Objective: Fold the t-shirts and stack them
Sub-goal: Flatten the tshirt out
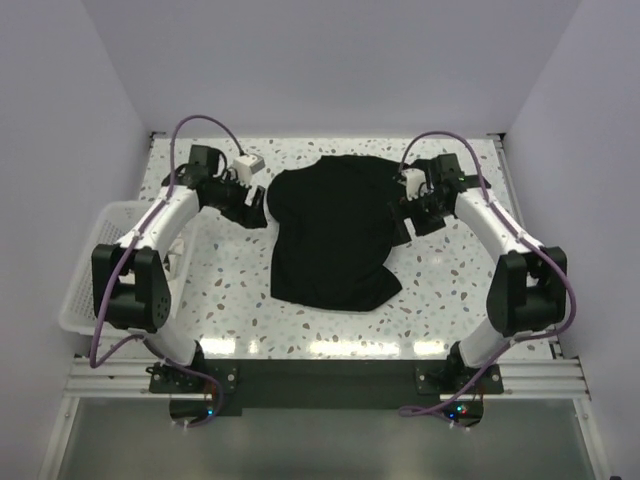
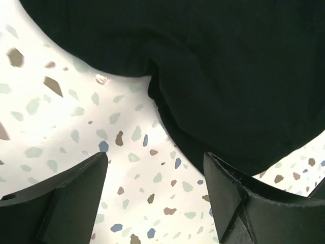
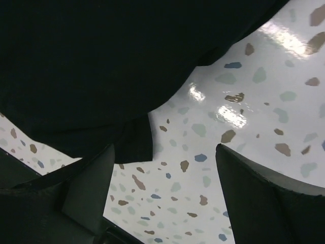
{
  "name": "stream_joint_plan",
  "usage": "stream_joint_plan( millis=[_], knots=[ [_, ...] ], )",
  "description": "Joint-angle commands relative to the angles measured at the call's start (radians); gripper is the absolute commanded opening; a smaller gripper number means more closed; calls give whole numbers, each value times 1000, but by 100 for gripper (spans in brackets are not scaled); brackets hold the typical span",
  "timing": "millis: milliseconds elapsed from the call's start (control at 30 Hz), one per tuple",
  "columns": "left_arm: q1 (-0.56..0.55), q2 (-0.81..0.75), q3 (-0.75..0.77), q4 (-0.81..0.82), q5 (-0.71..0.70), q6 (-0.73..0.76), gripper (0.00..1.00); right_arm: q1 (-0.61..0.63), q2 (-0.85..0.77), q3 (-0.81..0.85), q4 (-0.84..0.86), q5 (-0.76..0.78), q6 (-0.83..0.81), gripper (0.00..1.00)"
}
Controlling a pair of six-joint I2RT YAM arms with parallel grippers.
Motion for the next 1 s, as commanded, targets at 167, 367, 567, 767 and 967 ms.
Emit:
stream_joint_plan(
  millis=[167,367,567,767,967],
  knots=[
    [-33,60,-11,19,-52,40,80,79,88,-58,58,5,61,80],
    [-47,239,252,69,-127,40,80,117,80,-124,26,39,38,79],
    [-70,523,625,17,-180,40,81,157,93,-169,-21,119,-8,77],
    [-122,666,735,22,-282,89,79,196,166,-161,-43,185,-25,59],
    [-157,678,649,52,-416,169,75,194,215,-147,-35,296,-36,23]
  ],
)
